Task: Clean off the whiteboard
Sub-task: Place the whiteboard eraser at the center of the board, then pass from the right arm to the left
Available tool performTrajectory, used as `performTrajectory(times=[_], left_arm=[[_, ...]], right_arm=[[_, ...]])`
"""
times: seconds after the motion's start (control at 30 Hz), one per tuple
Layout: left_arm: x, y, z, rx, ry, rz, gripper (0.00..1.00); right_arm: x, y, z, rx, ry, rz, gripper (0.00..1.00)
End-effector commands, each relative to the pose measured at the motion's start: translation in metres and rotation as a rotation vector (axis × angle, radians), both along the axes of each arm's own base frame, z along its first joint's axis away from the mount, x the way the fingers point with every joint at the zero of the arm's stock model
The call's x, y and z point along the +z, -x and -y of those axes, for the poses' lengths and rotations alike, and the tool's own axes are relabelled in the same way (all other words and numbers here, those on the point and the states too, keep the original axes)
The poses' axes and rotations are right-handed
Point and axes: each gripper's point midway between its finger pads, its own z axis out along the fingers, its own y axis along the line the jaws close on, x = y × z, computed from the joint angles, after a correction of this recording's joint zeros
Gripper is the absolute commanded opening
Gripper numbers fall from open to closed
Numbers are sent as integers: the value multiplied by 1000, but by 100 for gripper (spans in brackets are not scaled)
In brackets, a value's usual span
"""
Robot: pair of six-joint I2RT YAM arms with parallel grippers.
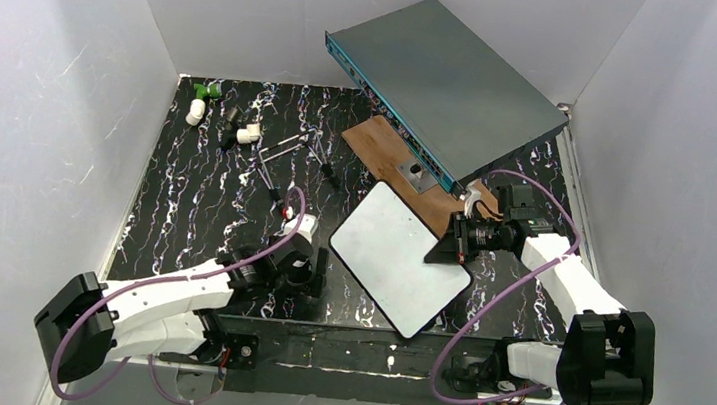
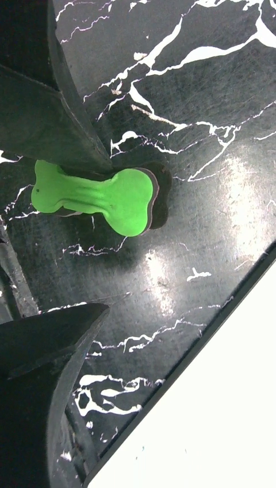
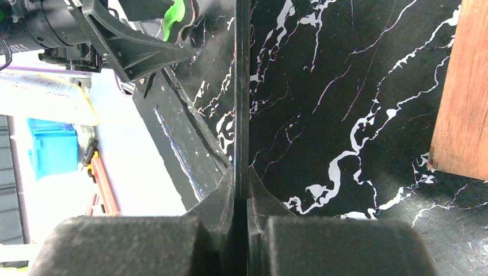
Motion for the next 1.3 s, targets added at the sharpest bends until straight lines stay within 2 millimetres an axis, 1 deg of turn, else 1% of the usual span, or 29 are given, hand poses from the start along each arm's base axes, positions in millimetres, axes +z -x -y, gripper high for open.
performTrajectory(times=[0.0, 0.13, 0.23, 0.33, 0.43, 0.53, 0.6, 0.67, 0.77, 0.87, 0.9, 0.93, 1.0, 1.1, 1.2, 1.27], left_arm=[[18, 1, 5, -22, 48, 8, 83], [27, -2, 4, -23, 55, 33, 85], [24, -1, 2, -40, 61, 10, 85], [18, 1, 7, -60, 109, -38, 85], [13, -1, 4, -46, 111, -60, 85], [22, -9, 1, -35, 114, -25, 86], [39, -17, 4, -61, 134, 23, 86], [64, -23, 13, -129, 184, 83, 86], [104, -25, 31, -272, 293, 179, 86], [133, -35, 40, -340, 425, 234, 88], [142, -39, 44, -361, 483, 240, 96], [152, -43, 49, -387, 546, 245, 98], [169, -47, 59, -455, 663, 248, 98], [186, -49, 72, -577, 765, 236, 98], [188, -46, 80, -672, 785, 198, 98], [185, -46, 81, -688, 775, 179, 98]], right_arm=[[18, 3, -6, 42, -65, 53, 1], [19, 3, -6, 43, -65, 58, 1], [20, 4, -6, 45, -68, 64, 1], [20, 4, -6, 44, -67, 69, 1], [21, 5, -6, 48, -69, 76, 1], [22, 5, -6, 50, -71, 82, 1], [25, 7, -6, 67, -81, 99, 1], [29, 10, -7, 100, -101, 129, 1], [37, 18, -8, 140, -124, 176, 1], [43, 24, -8, 176, -144, 225, 1], [45, 27, -8, 190, -150, 238, 1], [47, 29, -7, 205, -154, 255, 1], [51, 34, -7, 234, -171, 278, 1], [61, 44, -8, 292, -205, 320, 1], [66, 51, -7, 317, -222, 349, 1], [69, 54, -7, 330, -235, 375, 1]])
